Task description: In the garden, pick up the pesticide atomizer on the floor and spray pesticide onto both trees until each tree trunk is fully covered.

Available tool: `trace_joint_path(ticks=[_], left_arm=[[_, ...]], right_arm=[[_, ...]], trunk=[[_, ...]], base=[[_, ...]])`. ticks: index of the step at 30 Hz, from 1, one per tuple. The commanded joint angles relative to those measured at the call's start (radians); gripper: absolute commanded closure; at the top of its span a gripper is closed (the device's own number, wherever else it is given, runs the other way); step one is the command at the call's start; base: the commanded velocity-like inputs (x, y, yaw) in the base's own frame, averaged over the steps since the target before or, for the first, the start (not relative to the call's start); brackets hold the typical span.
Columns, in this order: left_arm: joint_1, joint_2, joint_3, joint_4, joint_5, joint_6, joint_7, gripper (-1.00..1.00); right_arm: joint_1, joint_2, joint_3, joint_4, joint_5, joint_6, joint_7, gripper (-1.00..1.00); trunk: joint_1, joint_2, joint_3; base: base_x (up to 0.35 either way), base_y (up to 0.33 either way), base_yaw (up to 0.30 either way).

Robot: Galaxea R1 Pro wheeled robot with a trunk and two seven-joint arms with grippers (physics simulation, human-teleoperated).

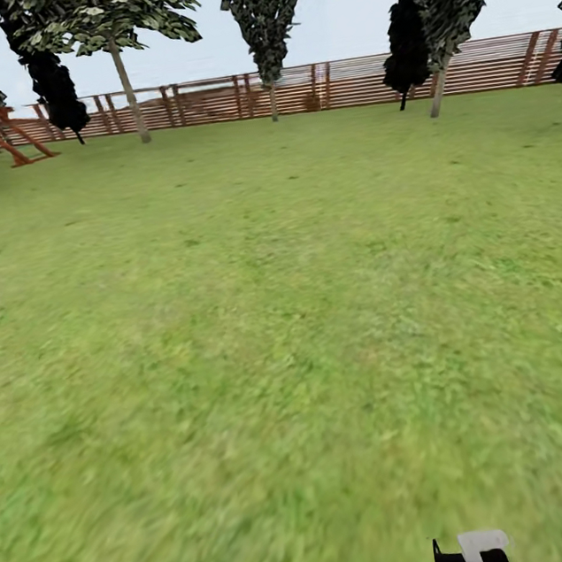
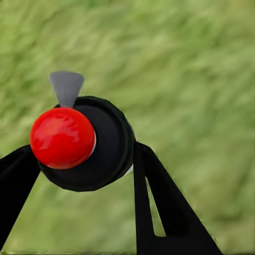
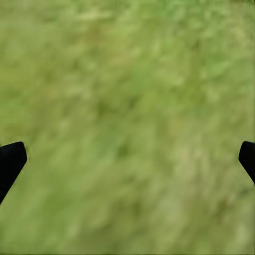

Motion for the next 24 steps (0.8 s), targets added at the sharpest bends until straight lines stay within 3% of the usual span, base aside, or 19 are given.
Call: trace_joint_path(ticks=[1,9,24], left_arm=[[0.0,0.0,0.0,0.0,0.0,0.0,0.0,1.0],[0.0,0.001,0.001,0.0,0.0,0.002,0.0,1.0],[0.0,0.003,0.002,0.0,0.002,0.001,0.001,1.0]], right_arm=[[0.0,0.0,0.0,0.0,0.0,0.0,0.0,-1.0],[0.0,0.0,0.0,0.0,0.0,0.0,0.0,-1.0],[0.0,0.001,0.0,0.0,0.0,0.0,0.0,-1.0]], trunk=[[0.0,0.0,-0.001],[0.0,0.0,-0.004],[0.0,0.0,-0.012]], base=[[0.0,0.0,0.281],[0.043,0.0,0.281],[0.328,0.044,0.281]])
